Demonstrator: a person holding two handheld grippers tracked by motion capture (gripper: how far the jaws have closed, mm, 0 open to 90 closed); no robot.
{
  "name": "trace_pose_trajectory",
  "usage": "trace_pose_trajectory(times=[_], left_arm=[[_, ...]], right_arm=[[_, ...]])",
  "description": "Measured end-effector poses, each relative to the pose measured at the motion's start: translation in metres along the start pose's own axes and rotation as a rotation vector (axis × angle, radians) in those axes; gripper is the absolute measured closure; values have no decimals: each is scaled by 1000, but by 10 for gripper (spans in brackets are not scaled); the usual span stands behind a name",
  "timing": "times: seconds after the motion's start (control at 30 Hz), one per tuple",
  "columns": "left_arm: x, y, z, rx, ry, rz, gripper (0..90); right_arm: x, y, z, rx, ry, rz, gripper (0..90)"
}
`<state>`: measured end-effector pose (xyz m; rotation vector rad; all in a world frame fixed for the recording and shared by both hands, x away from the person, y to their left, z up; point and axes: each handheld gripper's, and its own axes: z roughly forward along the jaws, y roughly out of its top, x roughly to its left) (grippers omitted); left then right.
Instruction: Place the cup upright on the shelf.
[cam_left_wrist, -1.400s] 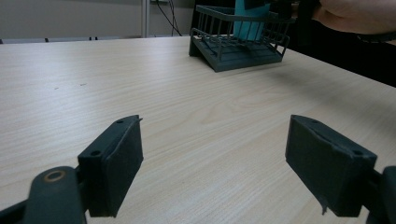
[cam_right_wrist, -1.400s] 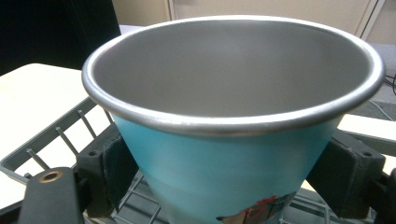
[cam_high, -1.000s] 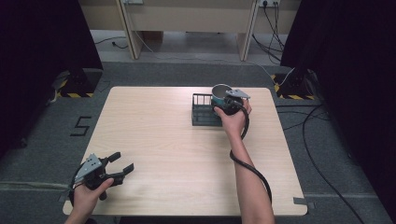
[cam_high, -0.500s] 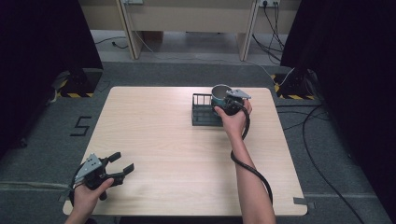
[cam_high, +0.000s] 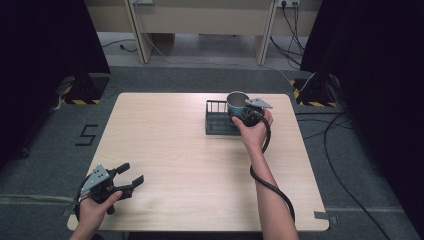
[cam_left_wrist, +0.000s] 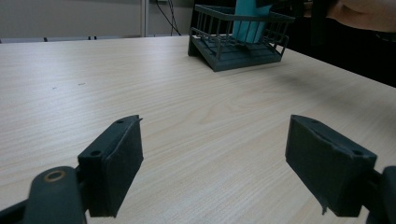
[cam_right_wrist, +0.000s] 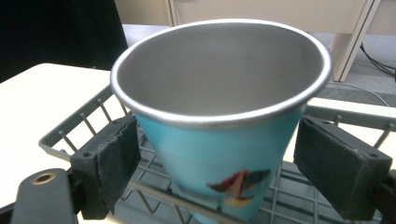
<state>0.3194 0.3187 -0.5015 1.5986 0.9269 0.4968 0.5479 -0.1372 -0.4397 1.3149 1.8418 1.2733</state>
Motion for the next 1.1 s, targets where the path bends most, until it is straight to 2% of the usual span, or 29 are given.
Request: trace_pose_trajectory(times=[0.17,0.33,0.53,0.83,0.97,1.1], left_arm=[[0,0,0,-1,0,-2,183],[0,0,0,0,1,1,183],[0,0,0,5,4,4,183],[0,-1,0,5,8,3,183],[-1,-1,1,6,9,7,183],[-1,-1,1,7,12,9,183]], right_arm=[[0,-3,-12,2,0,-6,155],[-1,-8,-30,-3,15,-11,155],[0,-23,-56,1,39,-25,157],[3,-65,-109,0,59,-50,163],[3,-93,-135,3,71,-49,166],[4,-121,-154,6,86,-38,167]])
